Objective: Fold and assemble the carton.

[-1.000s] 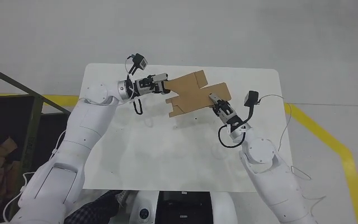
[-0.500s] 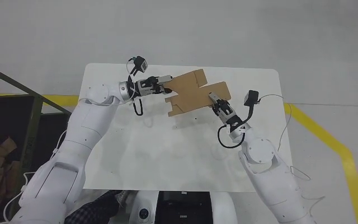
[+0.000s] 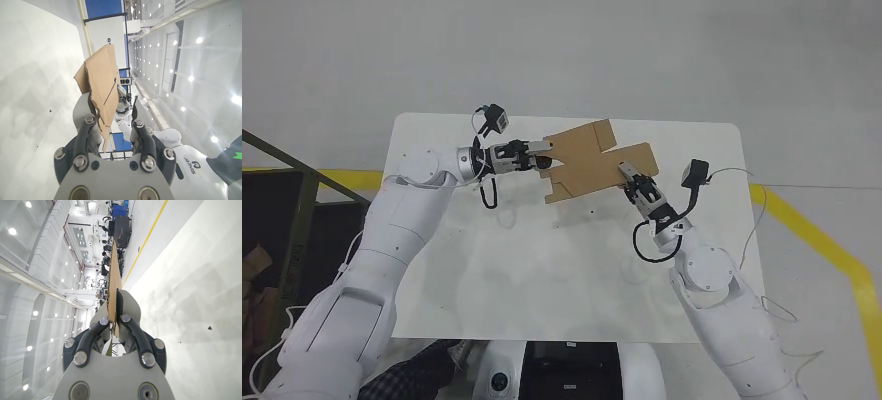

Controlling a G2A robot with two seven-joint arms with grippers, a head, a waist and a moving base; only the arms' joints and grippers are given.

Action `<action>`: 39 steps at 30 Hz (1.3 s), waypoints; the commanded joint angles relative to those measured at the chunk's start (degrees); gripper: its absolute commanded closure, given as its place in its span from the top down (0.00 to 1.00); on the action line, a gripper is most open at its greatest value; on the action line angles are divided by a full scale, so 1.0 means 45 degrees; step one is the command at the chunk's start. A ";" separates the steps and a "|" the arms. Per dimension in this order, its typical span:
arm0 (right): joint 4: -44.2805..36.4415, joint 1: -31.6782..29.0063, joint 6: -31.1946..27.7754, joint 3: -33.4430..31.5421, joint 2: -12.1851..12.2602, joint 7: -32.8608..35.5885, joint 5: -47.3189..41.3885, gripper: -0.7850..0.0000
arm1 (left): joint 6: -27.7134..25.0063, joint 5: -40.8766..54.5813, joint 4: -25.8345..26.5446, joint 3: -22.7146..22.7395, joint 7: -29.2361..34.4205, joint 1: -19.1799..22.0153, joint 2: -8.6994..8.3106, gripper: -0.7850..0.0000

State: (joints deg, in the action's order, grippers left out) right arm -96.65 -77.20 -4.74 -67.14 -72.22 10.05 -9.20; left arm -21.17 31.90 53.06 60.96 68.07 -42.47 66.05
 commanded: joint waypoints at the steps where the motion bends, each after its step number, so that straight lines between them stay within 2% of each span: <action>1: -0.0006 -0.0012 0.0009 -0.0006 -0.0014 -0.0013 0.0021 0.00 | 0.0009 0.0014 -0.0035 0.0013 0.0026 0.0014 0.0009 0.34; 5: -0.0026 -0.0045 0.0041 -0.0012 -0.0040 -0.0009 0.0018 0.00 | 0.0008 0.0016 -0.0089 0.0011 0.0038 0.0021 0.0032 0.24; 18: -0.0152 -0.0119 -0.0096 -0.0160 -0.0109 -0.0107 0.0150 0.00 | 0.0154 -0.0008 -0.0282 0.0031 0.0121 0.0033 0.0084 0.20; 24: -0.0209 -0.0161 -0.0145 -0.0184 -0.0142 -0.0099 0.0196 0.00 | 0.0241 0.0050 -0.0344 0.0111 0.0096 0.0015 0.0091 0.02; 28: -0.0221 -0.0187 -0.0187 -0.0179 -0.0165 -0.0082 0.0259 0.01 | 0.0299 0.0205 -0.0320 0.0162 0.0178 -0.0015 0.0104 0.00; 29: -0.0221 -0.0190 -0.0191 -0.0183 -0.0170 -0.0077 0.0264 0.16 | 0.0303 0.0212 -0.0312 0.0167 0.0210 -0.0017 0.0106 0.00; 30: -0.0225 -0.0193 -0.0206 -0.0190 -0.0175 -0.0081 0.0274 0.39 | 0.0315 0.0235 -0.0312 0.0177 0.0228 -0.0021 0.0109 0.00; 31: -0.0223 -0.0199 -0.0218 -0.0193 -0.0181 -0.0082 0.0283 0.80 | 0.0336 0.0276 -0.0314 0.0185 0.0253 -0.0028 0.0113 0.00; 32: -0.0224 -0.0206 -0.0225 -0.0198 -0.0188 -0.0089 0.0264 1.00 | 0.0342 0.0281 -0.0317 0.0193 0.0267 -0.0028 0.0115 0.00; 39: -0.0062 -0.0231 -0.0060 -0.0469 -0.0213 -0.0125 -0.0056 1.00 | 0.0332 0.0419 -0.0335 0.0347 0.0376 -0.0062 0.0105 0.00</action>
State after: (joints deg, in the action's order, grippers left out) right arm -97.06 -78.24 -5.07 -68.96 -73.18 9.41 -9.28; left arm -19.65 33.68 51.50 62.41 69.56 -42.71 66.54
